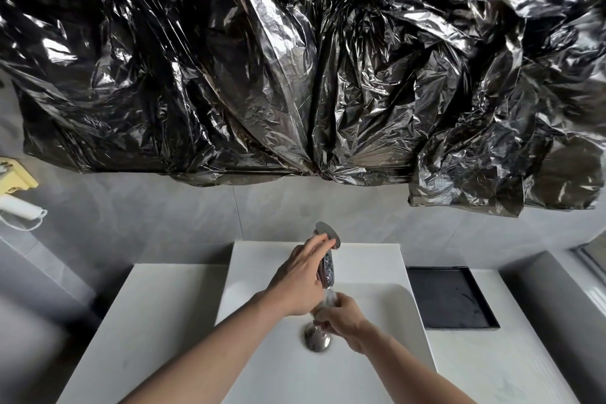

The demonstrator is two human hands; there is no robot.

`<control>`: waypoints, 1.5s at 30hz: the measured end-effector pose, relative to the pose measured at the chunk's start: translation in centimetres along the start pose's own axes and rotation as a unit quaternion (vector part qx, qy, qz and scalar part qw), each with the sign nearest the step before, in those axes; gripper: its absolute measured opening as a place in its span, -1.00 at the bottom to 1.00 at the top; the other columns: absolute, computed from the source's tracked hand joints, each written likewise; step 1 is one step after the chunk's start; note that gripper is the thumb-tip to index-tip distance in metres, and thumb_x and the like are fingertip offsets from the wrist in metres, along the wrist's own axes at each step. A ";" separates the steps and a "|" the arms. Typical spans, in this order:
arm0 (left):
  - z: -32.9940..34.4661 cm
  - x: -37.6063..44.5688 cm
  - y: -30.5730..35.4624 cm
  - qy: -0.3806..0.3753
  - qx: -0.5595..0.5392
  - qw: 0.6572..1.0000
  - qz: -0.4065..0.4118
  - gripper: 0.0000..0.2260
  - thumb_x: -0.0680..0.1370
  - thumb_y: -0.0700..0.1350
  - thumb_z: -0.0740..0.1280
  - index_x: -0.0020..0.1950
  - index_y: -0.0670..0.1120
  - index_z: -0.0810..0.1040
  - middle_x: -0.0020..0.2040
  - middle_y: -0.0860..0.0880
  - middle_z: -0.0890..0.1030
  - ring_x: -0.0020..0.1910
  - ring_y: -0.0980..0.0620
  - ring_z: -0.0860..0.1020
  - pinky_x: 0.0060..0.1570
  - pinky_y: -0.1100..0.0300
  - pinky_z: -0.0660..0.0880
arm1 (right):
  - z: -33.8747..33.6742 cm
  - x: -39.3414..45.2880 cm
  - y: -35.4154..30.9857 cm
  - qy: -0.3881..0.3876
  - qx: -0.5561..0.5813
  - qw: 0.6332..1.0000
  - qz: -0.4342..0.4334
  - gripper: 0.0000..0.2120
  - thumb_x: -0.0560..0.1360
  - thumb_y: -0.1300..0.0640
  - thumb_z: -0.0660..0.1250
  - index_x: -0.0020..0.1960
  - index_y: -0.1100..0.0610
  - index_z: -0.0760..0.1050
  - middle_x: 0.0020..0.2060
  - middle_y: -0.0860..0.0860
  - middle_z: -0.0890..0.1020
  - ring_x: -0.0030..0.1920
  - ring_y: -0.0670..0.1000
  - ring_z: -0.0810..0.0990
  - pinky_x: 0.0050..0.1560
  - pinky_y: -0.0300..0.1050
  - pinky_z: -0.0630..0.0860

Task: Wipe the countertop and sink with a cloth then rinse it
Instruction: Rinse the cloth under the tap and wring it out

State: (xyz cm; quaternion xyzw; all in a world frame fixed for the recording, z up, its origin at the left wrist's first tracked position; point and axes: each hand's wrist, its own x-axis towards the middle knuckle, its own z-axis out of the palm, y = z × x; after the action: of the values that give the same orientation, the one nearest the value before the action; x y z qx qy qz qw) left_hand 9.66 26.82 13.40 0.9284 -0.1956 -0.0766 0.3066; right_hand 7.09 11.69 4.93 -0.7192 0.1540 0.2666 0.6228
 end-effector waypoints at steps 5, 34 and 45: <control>0.3 -0.7 -0.5 -0.004 -0.006 1.000 0.005 -0.15 0.44 -0.32 0.17 0.63 0.27 0.02 0.59 0.40 -0.08 0.55 0.15 0.14 0.41 0.08 0.36 | -0.1 -0.9 -1.0 -0.022 -0.075 0.995 -0.057 -0.72 0.55 0.19 0.32 -0.33 0.03 0.51 -0.38 -0.04 0.56 -0.44 -0.10 0.43 -0.40 -0.31 0.33; 3.7 0.2 -2.3 0.187 -0.086 0.968 -0.142 -0.54 0.53 -0.24 0.23 0.39 0.11 0.45 0.37 0.12 0.45 0.31 0.09 0.48 0.33 0.12 0.44 | -1.2 -1.3 0.1 -0.061 0.039 0.997 0.008 -0.83 0.60 0.04 0.34 -0.07 0.02 0.68 -0.27 0.00 0.61 -0.40 -0.08 0.38 -0.34 -0.19 0.23; 1.0 0.3 2.1 0.001 0.096 0.995 0.008 -0.30 0.47 -0.32 0.23 0.62 0.01 0.28 0.64 0.15 0.16 0.59 0.05 0.11 0.49 0.25 0.07 | -2.2 -2.4 -0.2 -0.016 0.058 0.995 0.080 -0.68 0.64 -0.12 0.26 -0.10 0.07 0.60 -0.26 0.05 0.62 -0.38 -0.04 0.53 -0.29 -0.21 0.46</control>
State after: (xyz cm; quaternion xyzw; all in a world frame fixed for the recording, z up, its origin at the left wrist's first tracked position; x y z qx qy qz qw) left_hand 9.03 24.56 13.84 0.9520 -0.2096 -0.0543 0.2165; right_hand 5.68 9.33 6.68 -0.6633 0.2161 0.3176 0.6423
